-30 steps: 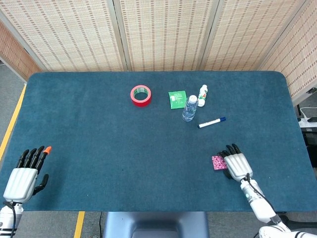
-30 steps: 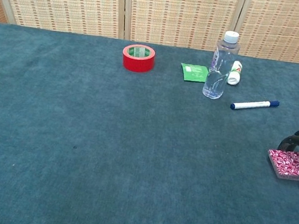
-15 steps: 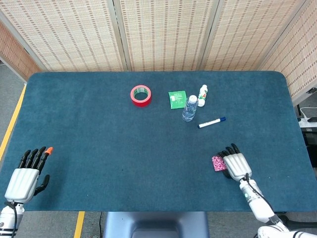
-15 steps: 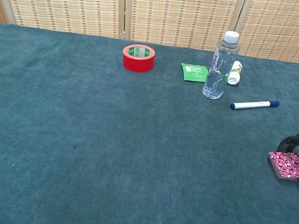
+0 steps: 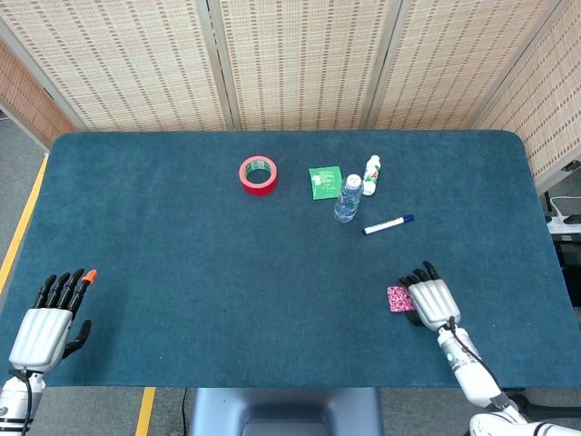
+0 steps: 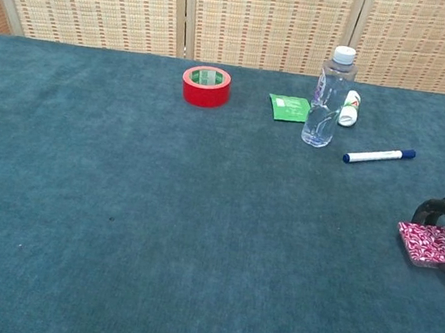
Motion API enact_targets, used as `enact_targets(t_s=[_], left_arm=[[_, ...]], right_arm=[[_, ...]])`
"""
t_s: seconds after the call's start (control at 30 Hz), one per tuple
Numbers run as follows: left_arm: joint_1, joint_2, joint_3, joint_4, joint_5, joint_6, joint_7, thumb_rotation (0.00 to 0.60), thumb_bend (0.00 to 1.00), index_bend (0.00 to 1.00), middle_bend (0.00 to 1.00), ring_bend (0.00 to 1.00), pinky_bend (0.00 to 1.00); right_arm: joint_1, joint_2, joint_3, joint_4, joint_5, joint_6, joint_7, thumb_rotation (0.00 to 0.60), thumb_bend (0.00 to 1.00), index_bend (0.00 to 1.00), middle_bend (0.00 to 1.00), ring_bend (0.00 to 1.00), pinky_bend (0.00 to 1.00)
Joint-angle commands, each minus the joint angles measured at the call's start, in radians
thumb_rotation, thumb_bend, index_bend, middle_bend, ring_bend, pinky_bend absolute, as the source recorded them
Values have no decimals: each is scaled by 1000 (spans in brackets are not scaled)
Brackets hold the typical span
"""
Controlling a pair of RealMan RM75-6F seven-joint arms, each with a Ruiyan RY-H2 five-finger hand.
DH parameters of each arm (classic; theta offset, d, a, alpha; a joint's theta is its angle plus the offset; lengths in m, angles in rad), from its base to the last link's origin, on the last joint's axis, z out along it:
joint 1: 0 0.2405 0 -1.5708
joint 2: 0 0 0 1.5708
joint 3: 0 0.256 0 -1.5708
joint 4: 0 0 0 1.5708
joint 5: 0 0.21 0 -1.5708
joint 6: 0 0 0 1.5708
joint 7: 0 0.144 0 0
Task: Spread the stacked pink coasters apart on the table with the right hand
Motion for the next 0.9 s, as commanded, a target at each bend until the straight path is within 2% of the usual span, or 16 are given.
enact_targets(t_s=[0.03, 0.4, 0.9], left_arm=[[-1, 1, 0, -1, 1, 0, -1, 600, 453, 0, 0, 0, 35], [0, 2, 1, -2, 1, 1, -1, 600, 453, 0, 0, 0, 36], [-1, 0, 0, -3, -5, -1, 3, 600, 454, 0, 0, 0, 36]], right_arm=[[0, -2, 0, 2, 2, 1, -2, 600, 285, 459, 377, 170, 0], [-2, -4, 3, 5, -3, 15, 3, 600, 286, 551, 404, 192, 0], [-3, 25, 14, -34, -23, 39, 20, 600, 286, 563, 414, 194, 0]])
